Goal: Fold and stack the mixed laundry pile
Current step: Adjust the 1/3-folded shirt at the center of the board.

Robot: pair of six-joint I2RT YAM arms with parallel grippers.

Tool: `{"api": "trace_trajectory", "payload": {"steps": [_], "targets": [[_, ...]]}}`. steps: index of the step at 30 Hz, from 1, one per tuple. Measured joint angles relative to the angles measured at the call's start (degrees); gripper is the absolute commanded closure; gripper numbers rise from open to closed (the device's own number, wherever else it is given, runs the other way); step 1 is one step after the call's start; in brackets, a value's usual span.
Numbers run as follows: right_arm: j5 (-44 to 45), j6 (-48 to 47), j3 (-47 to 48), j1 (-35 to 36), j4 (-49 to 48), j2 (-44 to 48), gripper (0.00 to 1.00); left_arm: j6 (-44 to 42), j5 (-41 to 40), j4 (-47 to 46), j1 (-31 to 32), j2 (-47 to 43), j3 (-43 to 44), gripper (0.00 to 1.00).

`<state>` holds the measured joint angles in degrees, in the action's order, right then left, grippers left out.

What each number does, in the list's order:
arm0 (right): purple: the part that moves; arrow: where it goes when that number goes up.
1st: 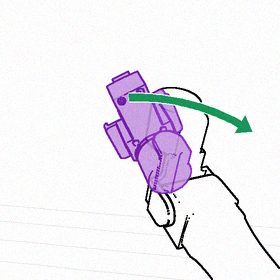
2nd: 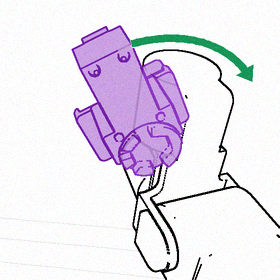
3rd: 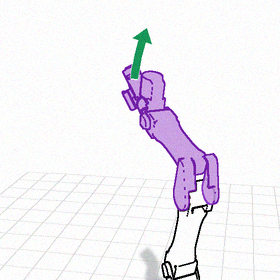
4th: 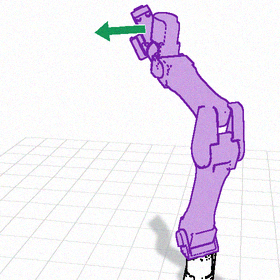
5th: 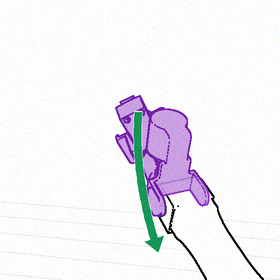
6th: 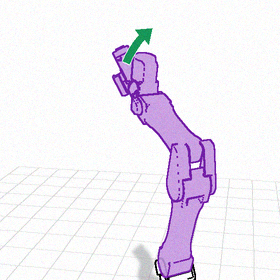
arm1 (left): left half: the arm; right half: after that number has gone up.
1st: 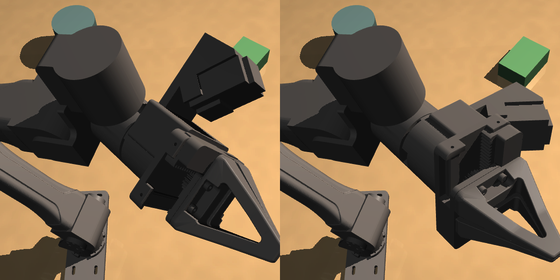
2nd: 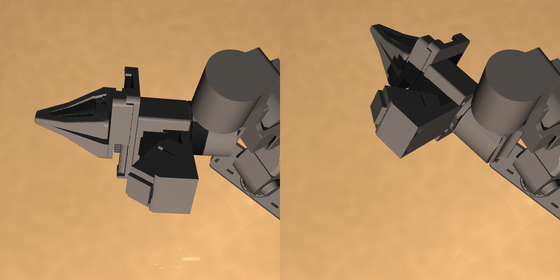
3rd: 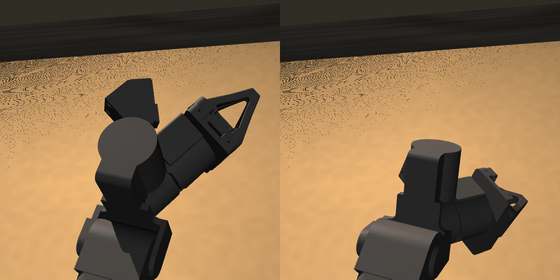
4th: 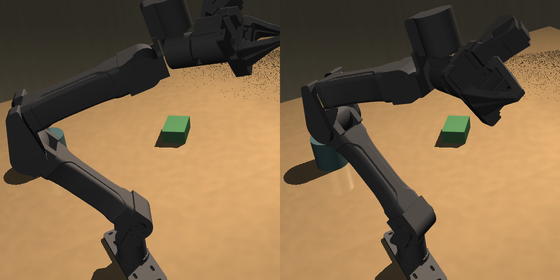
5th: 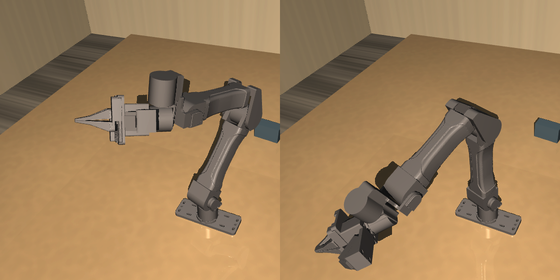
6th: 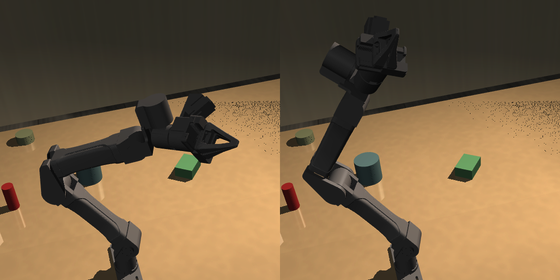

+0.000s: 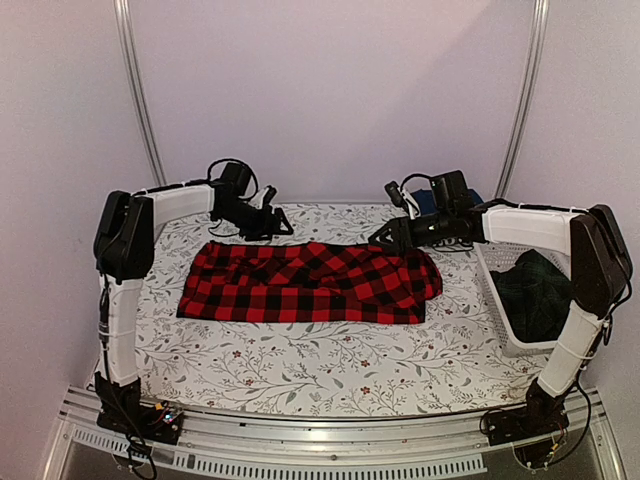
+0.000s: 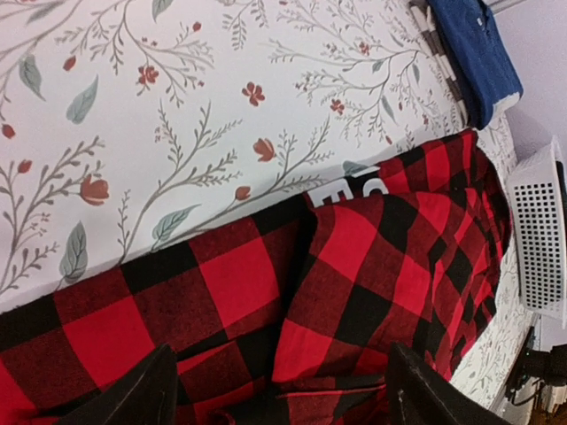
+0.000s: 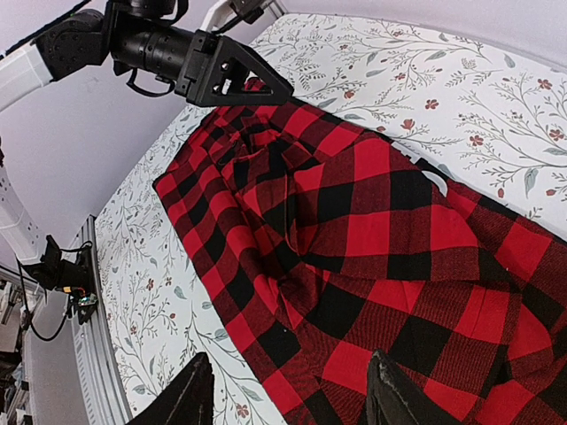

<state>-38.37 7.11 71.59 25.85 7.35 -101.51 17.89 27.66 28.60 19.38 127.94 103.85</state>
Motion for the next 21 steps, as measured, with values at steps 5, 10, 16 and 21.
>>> {"api": "trace_trajectory", "payload": {"steps": [5,10,16,21], "targets": [[0.1,0.0,0.0,0.0,0.2,0.0,0.43,-2.6,0.4,5.2,0.4,2.7,0.2,0.31],[0.1,0.0,0.0,0.0,0.3,0.0,0.44,-5.3,1.7,9.2,0.8,3.5,0.1,0.49],[0.1,0.0,0.0,0.0,0.5,0.0,0.44,-10.1,5.9,11.5,1.4,1.8,-3.6,0.67],[0.1,-0.1,0.0,0.0,0.8,0.0,0.44,-15.4,7.1,14.6,2.4,-4.0,-9.9,0.84]]}}
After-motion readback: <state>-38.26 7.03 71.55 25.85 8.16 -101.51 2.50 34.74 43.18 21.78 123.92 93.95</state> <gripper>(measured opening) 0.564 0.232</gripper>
